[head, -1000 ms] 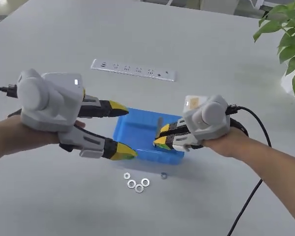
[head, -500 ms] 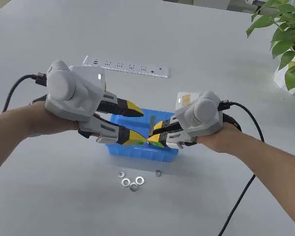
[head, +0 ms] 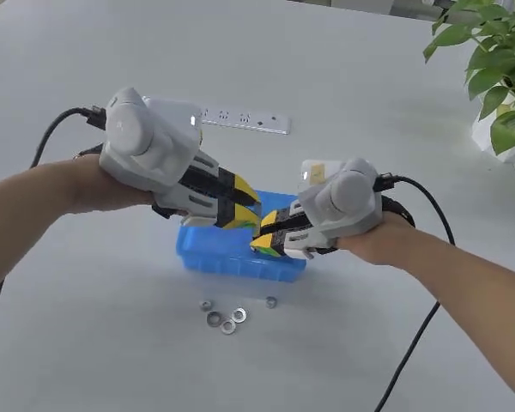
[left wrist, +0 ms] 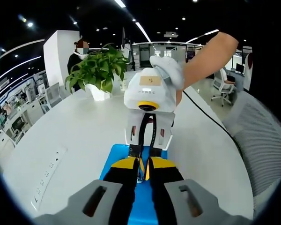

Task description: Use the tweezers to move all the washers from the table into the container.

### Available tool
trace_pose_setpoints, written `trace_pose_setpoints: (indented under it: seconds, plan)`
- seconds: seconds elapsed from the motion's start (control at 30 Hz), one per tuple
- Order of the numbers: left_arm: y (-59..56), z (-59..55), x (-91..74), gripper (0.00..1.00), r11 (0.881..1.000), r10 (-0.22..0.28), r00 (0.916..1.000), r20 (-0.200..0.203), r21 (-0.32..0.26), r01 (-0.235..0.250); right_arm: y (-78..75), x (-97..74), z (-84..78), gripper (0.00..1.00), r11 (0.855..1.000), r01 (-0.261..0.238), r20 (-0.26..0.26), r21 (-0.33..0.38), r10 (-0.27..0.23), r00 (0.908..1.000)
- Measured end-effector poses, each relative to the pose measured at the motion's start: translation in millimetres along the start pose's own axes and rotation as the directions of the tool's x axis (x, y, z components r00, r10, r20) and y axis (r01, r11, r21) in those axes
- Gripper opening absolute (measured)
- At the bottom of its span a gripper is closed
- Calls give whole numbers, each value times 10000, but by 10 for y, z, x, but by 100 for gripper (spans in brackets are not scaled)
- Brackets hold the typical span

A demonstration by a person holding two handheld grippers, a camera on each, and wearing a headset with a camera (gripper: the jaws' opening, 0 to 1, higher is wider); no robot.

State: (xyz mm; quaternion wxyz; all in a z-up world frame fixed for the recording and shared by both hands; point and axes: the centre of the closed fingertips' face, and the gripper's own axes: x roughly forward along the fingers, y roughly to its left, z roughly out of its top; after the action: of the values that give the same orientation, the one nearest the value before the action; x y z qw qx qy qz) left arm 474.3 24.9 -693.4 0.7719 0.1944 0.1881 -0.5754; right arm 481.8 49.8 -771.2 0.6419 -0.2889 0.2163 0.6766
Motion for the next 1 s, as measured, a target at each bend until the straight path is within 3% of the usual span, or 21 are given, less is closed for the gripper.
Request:
trace_pose_setpoints:
  seconds: [0.2, 0.6, 1.0]
  plan:
    - [11, 0, 34, 6, 9999, -95, 9999, 36, 137, 95, 9, -2, -7, 9, 9998, -76, -64, -164, 75, 10000]
    - [-11, 29, 67, 5, 9986, -330, 9994, 75, 408, 327, 0, 0, -36, 11, 9997, -21, -181, -227, 17, 9998]
    - [14, 118, -4, 5, 9992, -175, 9998, 31, 347, 174, -8, -52, 15, 13, 9992, 126, -234, -377, -134, 9996]
